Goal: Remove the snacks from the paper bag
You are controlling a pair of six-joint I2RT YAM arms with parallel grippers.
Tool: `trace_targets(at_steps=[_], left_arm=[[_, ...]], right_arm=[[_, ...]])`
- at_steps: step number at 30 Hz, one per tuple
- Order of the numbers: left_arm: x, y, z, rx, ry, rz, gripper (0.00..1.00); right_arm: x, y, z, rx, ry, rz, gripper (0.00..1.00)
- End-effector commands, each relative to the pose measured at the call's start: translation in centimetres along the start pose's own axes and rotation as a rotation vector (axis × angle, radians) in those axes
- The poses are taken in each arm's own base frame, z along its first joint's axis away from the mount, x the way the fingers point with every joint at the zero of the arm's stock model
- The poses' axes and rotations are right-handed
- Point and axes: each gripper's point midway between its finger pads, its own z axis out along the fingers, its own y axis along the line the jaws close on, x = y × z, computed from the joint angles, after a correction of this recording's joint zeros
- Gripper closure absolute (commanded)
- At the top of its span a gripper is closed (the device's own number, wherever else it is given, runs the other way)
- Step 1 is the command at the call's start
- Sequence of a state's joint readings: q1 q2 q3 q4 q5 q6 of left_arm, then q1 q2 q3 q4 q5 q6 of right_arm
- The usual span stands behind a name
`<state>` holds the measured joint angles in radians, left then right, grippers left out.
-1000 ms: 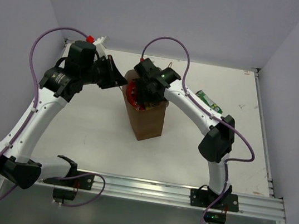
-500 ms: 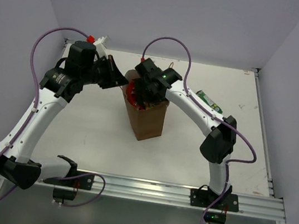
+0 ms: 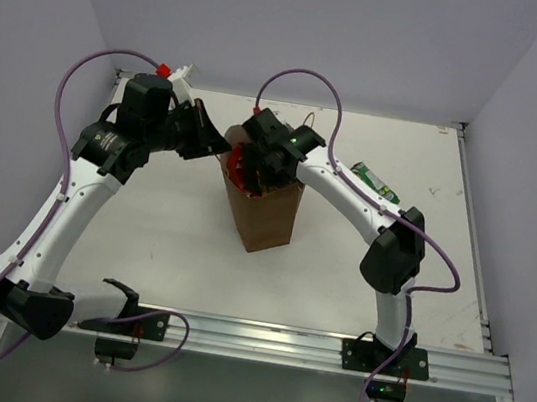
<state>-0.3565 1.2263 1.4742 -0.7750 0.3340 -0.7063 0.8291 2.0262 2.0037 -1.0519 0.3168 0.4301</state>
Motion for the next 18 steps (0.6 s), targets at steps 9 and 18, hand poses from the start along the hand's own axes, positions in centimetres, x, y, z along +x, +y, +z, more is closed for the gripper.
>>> trace_targets(at_steps=[9,18], left_arm=[[-0.9,-2.0,-0.9,0.081,-0.042,0.028,0.98],[-0.9,-1.9,-1.0,0.076,-0.038,0.028,0.98]], right_arm=[[1.5,-0.5,0.3,-0.002,0.028,-0.003,0.17],[1.8,-0.1,1.9,-0.002,0.034,-0.013,0.32]])
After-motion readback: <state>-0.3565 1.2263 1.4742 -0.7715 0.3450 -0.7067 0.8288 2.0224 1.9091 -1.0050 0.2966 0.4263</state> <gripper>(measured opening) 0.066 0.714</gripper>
